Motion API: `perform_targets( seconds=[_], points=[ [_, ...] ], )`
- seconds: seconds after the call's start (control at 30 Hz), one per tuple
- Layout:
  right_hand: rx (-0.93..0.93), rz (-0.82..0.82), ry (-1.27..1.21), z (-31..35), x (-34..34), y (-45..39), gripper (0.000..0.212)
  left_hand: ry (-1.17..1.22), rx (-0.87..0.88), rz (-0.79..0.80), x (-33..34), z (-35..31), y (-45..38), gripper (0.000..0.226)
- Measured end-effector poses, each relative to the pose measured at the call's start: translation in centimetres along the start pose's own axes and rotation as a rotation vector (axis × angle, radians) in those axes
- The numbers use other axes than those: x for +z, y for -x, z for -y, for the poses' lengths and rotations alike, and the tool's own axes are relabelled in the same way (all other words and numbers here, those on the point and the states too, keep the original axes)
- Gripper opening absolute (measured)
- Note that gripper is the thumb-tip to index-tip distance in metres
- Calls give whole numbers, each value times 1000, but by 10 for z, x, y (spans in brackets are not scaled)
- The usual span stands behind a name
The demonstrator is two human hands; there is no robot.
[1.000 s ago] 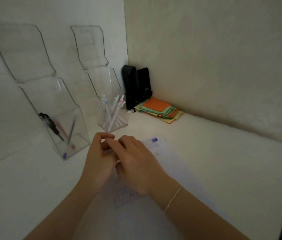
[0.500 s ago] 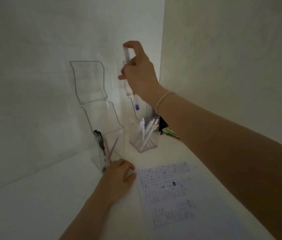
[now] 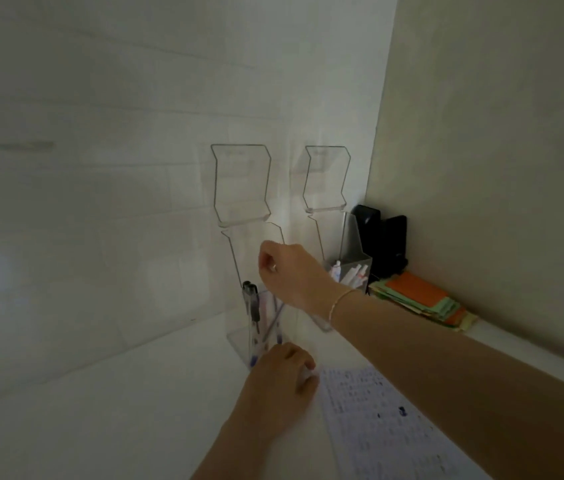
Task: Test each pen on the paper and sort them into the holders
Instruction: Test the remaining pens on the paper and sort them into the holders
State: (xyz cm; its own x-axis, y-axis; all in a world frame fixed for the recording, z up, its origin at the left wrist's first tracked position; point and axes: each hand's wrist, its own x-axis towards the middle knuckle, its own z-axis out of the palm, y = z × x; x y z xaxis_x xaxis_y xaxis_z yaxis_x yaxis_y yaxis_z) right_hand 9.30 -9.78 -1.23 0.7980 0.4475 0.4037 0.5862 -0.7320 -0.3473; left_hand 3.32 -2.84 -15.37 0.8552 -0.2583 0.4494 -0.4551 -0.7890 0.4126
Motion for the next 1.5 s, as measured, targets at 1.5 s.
perform_targets(
  seconds=[1.5],
  points=[
    [290, -649, -744, -80, -98, -47, 22, -145, -65, -128, -167, -57, -153, 61]
  ],
)
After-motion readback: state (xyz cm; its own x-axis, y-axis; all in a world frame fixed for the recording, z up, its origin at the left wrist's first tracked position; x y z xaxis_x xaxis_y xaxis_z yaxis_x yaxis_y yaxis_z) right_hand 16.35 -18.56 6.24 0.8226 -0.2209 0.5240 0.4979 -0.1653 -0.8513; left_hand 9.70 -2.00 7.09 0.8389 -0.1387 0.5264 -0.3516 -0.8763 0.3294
